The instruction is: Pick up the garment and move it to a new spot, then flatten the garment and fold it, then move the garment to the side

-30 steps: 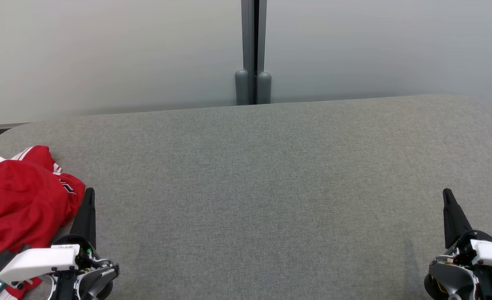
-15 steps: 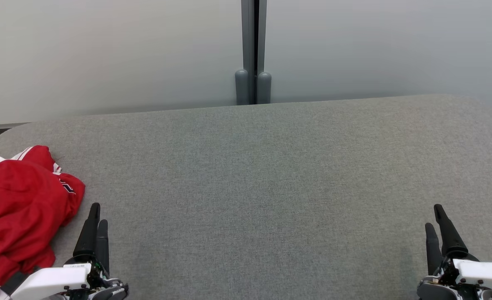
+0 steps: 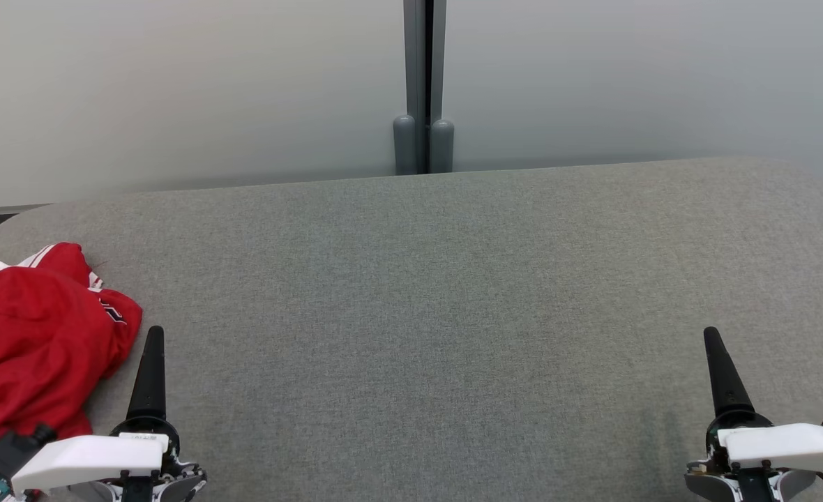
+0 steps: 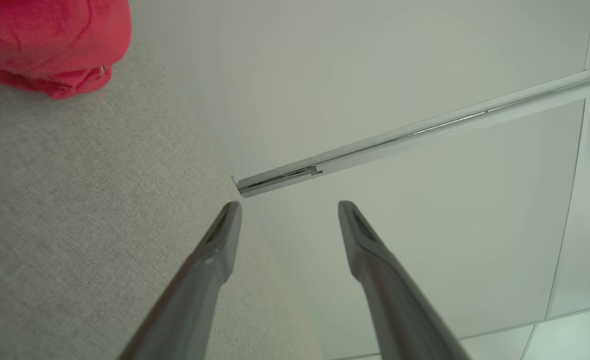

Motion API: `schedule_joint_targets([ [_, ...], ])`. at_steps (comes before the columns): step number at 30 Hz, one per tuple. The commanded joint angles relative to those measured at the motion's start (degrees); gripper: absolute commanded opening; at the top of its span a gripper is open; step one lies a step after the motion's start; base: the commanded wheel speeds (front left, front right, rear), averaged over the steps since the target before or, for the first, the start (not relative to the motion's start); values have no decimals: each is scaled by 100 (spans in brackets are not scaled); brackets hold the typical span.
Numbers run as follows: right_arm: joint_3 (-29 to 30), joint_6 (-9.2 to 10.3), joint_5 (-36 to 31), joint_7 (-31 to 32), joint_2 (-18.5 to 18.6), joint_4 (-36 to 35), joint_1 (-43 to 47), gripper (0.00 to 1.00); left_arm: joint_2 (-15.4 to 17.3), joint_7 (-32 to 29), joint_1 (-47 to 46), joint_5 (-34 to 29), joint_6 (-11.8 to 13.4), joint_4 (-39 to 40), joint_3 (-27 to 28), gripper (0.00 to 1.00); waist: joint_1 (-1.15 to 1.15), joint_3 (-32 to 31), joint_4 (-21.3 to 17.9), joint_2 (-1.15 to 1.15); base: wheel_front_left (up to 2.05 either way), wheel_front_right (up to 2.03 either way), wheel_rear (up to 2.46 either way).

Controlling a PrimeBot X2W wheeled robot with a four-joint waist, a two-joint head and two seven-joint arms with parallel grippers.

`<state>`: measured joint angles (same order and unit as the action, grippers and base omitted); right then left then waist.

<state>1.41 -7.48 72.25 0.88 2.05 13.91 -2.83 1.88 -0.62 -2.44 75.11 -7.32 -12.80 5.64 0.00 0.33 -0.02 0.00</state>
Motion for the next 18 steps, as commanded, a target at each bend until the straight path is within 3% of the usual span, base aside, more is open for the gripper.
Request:
schedule_joint_targets([
  [1, -67, 0, -306, -87, 48, -145, -102, 100, 50, 60, -67, -342, -12, 186, -4, 100, 0, 3, 1, 0, 0, 0, 0],
  [18, -478, -1, -2179, -435, 61, -405, -106, 100, 65, 407, 36, -2443, 191, 663, -417, 100, 0, 13, -12, 0, 0, 0, 0],
])
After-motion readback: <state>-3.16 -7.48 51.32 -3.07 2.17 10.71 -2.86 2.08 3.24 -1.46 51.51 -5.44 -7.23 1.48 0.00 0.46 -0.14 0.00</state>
